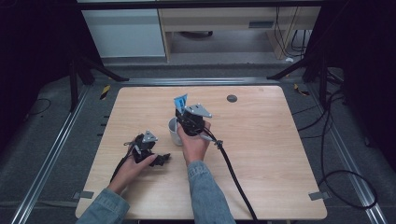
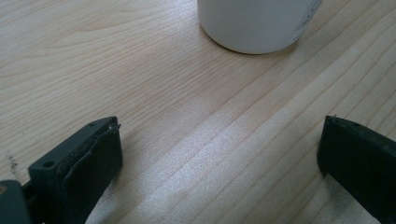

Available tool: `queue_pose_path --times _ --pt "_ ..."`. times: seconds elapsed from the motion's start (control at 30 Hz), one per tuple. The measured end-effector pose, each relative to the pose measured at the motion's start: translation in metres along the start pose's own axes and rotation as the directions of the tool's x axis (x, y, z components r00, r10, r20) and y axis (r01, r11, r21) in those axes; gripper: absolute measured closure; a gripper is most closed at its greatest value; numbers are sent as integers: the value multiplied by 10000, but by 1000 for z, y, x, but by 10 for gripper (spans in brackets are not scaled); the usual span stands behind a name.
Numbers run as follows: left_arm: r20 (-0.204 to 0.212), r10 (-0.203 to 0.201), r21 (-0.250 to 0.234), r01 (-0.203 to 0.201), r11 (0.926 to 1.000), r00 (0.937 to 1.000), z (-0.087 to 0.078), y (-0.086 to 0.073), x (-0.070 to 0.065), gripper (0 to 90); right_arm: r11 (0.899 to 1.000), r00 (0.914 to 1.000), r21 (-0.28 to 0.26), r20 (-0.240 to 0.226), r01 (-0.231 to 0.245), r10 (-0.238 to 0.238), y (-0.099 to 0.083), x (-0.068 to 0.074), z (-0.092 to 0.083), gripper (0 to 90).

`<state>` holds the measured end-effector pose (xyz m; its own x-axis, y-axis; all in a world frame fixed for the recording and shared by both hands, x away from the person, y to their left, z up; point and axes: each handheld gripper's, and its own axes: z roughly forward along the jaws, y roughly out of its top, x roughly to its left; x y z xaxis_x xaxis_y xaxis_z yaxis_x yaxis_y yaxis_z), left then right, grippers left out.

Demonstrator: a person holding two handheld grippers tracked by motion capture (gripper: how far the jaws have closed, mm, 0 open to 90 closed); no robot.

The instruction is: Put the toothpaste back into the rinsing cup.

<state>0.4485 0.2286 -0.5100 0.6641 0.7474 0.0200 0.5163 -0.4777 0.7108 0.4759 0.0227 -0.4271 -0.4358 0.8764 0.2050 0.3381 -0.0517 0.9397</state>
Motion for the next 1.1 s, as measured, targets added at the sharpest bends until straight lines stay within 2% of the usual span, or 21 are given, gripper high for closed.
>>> queue_pose_path --times 1.1 --pt "22 -1 22 1 10000 10000 0 0 0 0 9996 9998 236 -148 -121 124 -2 -5 1 713"
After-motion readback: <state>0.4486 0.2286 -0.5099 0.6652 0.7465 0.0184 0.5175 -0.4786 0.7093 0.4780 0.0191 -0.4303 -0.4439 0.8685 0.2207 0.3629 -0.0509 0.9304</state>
